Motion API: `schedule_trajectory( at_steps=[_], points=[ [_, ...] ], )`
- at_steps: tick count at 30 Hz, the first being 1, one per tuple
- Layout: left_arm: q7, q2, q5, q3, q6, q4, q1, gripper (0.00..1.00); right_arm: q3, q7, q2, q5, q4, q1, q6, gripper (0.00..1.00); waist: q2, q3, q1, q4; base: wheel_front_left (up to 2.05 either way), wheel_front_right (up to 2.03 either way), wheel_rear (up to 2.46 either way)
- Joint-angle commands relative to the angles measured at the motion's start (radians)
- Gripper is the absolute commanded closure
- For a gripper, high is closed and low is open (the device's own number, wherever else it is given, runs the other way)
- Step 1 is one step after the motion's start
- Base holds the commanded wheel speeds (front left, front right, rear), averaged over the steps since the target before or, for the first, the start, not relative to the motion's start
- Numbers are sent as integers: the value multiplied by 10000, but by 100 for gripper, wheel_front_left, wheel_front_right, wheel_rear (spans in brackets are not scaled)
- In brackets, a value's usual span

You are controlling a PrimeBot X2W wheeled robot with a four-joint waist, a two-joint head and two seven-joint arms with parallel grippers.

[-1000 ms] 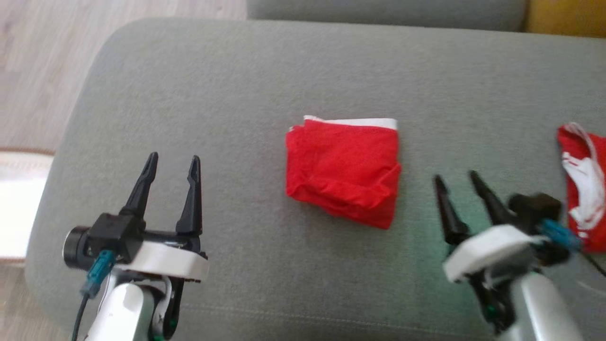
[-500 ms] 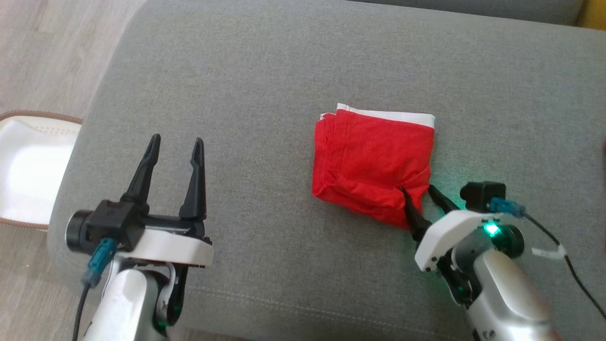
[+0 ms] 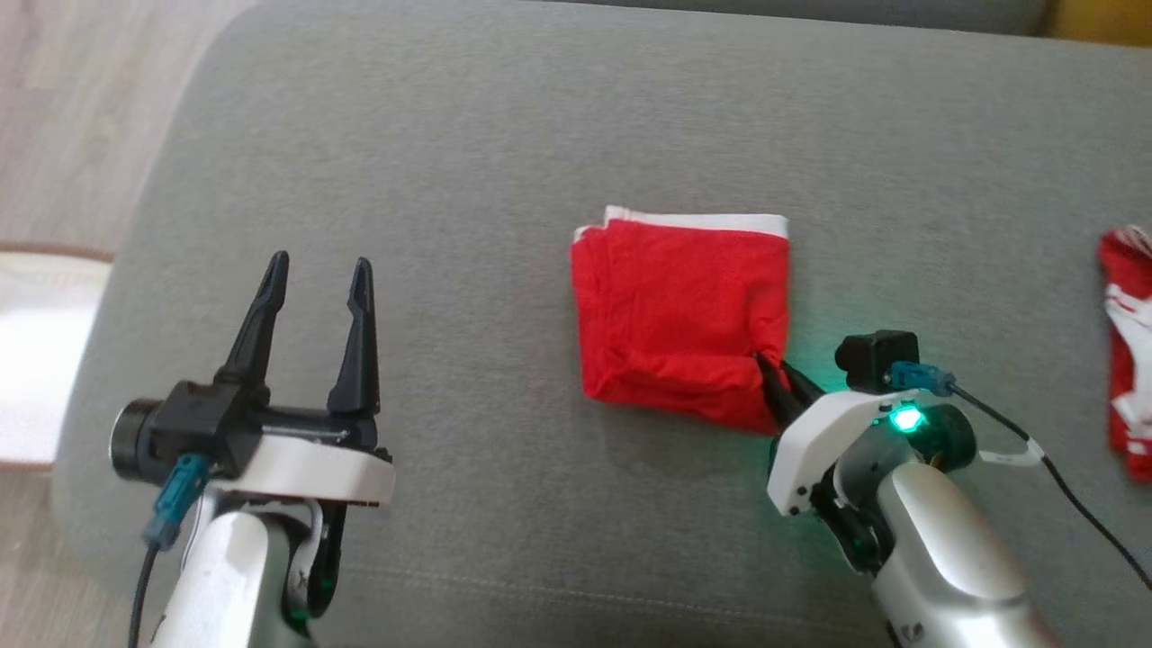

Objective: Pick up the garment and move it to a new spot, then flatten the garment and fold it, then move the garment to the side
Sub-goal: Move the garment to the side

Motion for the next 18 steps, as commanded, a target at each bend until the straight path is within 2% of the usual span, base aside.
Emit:
schedule_trajectory(
  at_steps=[1, 11, 18],
  points=[
    [-75, 119, 136, 421, -3, -402, -100, 0, 19, 87, -88, -355, -545, 258, 35, 100, 0, -26, 0, -438, 0, 0, 0],
    [-75, 163, 198, 512, -136, -642, 7, 0, -687, 1170, -1082, -1222, -2739, 1588, 35, 100, 0, 205, 0, -2258, 0, 0, 0],
    [-76, 263, 304, 408, -315, -692, -393, 0, -752, 1841, -1743, -1339, -3847, 1498, 35, 100, 0, 719, 0, -3191, 0, 0, 0]
  ],
)
